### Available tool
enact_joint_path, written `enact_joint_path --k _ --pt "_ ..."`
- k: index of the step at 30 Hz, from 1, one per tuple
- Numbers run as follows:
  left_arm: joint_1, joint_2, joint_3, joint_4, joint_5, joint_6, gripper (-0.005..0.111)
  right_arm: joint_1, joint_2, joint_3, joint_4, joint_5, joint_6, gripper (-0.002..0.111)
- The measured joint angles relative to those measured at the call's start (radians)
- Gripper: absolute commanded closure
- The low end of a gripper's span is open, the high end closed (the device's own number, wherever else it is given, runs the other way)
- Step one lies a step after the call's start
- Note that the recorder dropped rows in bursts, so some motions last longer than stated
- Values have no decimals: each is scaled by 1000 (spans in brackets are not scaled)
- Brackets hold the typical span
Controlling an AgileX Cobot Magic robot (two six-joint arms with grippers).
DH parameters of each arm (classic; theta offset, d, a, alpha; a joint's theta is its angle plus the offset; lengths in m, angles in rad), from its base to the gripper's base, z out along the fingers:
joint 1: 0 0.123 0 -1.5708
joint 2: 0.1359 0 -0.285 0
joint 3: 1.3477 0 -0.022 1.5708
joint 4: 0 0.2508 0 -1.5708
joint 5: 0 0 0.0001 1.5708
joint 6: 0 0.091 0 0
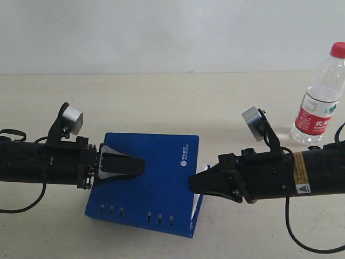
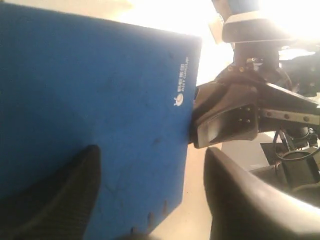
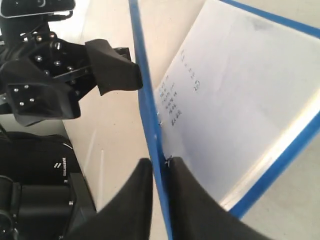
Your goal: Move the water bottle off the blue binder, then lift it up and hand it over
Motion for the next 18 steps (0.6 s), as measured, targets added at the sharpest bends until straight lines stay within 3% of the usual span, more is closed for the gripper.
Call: enact_joint_path --k 3,8,11,15,18 --pt "-2 0 0 0 1 10 49 0 0 0 26 11 0 72" --pt "-57 0 0 0 -1 22 49 22 0 0 103 90 0 72" --pt "-96 0 0 0 -1 51 49 56 2 0 130 117 -27 80" --pt "-108 0 0 0 -1 69 49 92 2 0 134 128 -76 109" --pt "-103 0 0 0 0 71 49 104 2 0 136 123 -117 108"
